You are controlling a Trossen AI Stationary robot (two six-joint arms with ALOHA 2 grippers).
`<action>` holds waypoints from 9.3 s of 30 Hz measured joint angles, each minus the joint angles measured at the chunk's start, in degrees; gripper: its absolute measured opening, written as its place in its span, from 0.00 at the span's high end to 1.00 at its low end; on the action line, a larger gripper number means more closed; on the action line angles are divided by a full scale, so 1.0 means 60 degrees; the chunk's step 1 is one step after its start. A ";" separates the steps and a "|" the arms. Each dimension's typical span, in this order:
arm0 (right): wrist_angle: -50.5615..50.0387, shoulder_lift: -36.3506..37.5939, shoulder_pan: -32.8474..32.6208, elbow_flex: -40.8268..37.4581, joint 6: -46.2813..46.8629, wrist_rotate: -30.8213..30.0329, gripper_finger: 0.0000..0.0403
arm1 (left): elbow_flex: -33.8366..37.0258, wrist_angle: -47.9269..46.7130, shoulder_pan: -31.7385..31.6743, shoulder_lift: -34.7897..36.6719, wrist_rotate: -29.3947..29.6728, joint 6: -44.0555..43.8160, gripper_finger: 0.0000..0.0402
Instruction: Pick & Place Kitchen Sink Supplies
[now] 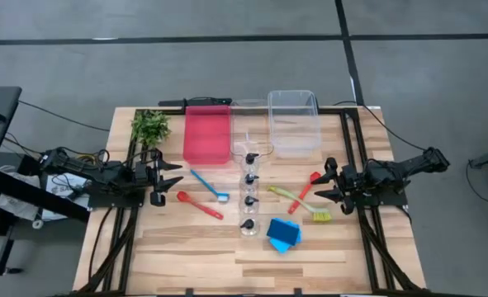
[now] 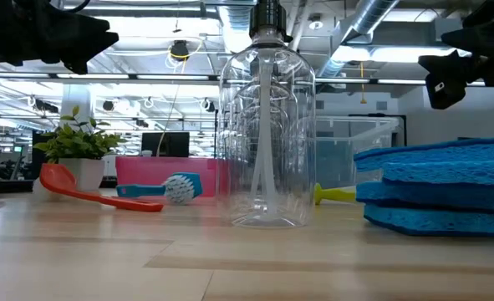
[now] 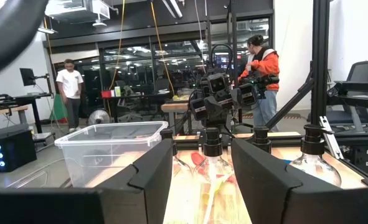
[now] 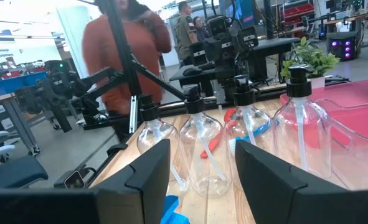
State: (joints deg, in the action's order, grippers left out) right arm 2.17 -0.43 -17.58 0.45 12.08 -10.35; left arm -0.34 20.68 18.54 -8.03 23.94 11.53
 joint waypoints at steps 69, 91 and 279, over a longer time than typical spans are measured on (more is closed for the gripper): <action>0.5759 0.0000 0.0018 0.0003 0.0175 -0.0036 0.57 | 0.0000 0.3168 0.0000 -0.0066 -0.0357 -0.5039 0.58; 0.1980 -0.1582 0.0022 0.4105 -0.2594 -0.3565 0.57 | -0.3579 0.2110 -0.0002 -0.2741 0.2413 -0.1966 0.58; -0.8324 -0.7235 0.0280 0.9084 0.1905 -0.2062 0.71 | -0.6451 0.1274 -0.5609 -1.2513 -0.6997 -0.1173 0.53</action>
State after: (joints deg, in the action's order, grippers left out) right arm -47.77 -43.83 -15.90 54.96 23.51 -22.72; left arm -39.05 28.33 -15.11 -83.11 -18.04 4.49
